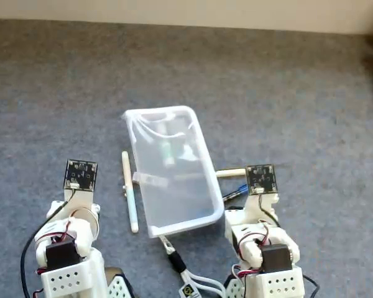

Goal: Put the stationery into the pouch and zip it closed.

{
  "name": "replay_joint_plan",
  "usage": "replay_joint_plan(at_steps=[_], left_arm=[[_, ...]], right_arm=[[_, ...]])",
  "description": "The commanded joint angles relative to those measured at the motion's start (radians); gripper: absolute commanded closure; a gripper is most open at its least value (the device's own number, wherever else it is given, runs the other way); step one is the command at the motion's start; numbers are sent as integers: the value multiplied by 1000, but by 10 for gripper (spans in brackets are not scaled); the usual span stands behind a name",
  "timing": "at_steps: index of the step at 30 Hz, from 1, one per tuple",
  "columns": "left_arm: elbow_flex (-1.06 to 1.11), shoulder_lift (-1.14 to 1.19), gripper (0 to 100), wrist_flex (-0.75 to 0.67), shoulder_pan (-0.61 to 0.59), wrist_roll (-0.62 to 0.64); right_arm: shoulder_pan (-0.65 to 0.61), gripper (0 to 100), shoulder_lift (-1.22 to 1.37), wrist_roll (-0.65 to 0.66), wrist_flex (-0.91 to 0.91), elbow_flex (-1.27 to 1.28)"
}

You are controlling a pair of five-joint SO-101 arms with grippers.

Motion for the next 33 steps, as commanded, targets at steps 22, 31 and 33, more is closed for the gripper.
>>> replay_joint_plan(at_steps=[22, 31, 33], left_arm=[[21, -15, 993, 5, -10, 11], [4, -15, 993, -5, -10, 9], [-10, -15, 993, -14, -12, 9]], right_arm=[[-8, 990, -19, -9, 8, 151], [-10, 990, -19, -9, 8, 151], [-7, 990, -19, -5, 8, 150]])
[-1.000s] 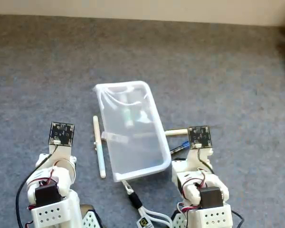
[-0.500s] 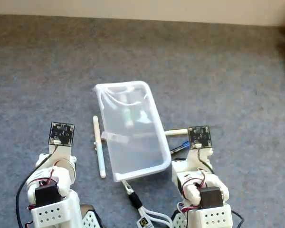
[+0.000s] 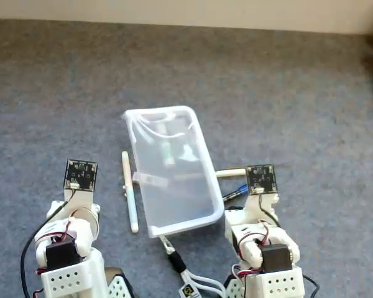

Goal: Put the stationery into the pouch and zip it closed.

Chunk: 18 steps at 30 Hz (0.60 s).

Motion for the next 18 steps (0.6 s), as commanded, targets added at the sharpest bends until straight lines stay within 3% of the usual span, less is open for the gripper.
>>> replay_joint_plan(at_steps=[1, 6, 11, 18], left_arm=[[-13, -15, 993, -32, -15, 9], [19, -15, 993, -137, -10, 9], [19, -15, 993, -140, -10, 8], [19, -15, 993, -140, -10, 8]], right_arm=[[-7, 990, -19, -5, 8, 150], [5, 990, -19, -3, -1, 131], [157, 990, -19, -3, -76, 18], [171, 985, -19, 54, -127, -21]])
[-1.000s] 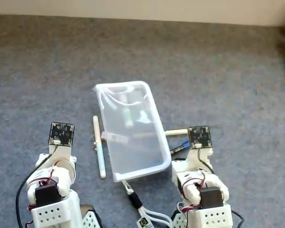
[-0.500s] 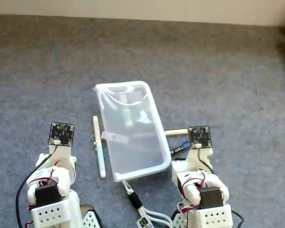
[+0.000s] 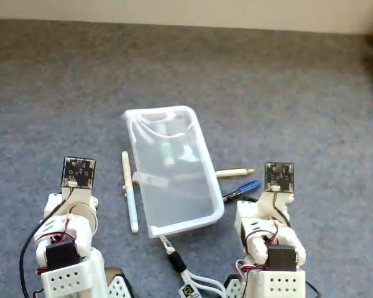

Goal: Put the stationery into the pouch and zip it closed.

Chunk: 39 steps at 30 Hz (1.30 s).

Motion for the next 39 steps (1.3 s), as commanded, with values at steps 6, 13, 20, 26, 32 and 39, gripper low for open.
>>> replay_joint_plan(at_steps=[6, 13, 20, 26, 32, 39], left_arm=[[19, -15, 993, -23, -10, 12], [19, -15, 993, -23, -10, 14], [19, -15, 993, 15, -10, 14], [19, -15, 993, 34, -10, 8], [19, -15, 992, 28, -10, 6], [19, -15, 993, 31, -8, -41]], right_arm=[[22, 985, -19, 253, -28, -102], [18, 985, -12, 258, -25, -214], [1, 941, -10, 258, 85, -387], [-79, 941, -8, 292, 136, -510], [-122, 942, -8, 307, 137, -522], [-156, 942, -8, 308, 137, -522]])
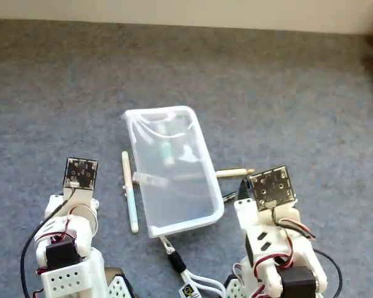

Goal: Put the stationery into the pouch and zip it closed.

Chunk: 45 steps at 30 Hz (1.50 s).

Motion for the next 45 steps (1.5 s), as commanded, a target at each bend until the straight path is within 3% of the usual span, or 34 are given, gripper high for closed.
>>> replay_joint_plan(at_steps=[1, 9, 16, 22, 31, 38, 45], left_arm=[[19, -15, 993, 2, -8, -11], [19, -15, 993, 3, -8, -11], [19, -15, 993, 2, -15, -14], [19, -15, 993, 3, -15, -86], [19, -15, 992, -2, -16, -84], [19, -15, 854, 0, -18, -15], [19, -15, 849, -5, -71, 0]], right_arm=[[-28, 942, 4, 14, 5, -59], [-81, 942, 274, 6, 59, -199], [-239, 943, 463, -43, 133, -366], [-386, 943, 595, -106, 133, -367], [-562, 939, 759, -186, 96, -375], [-615, 844, 854, -313, 47, -372], [-704, 836, 937, -339, -65, -355]])
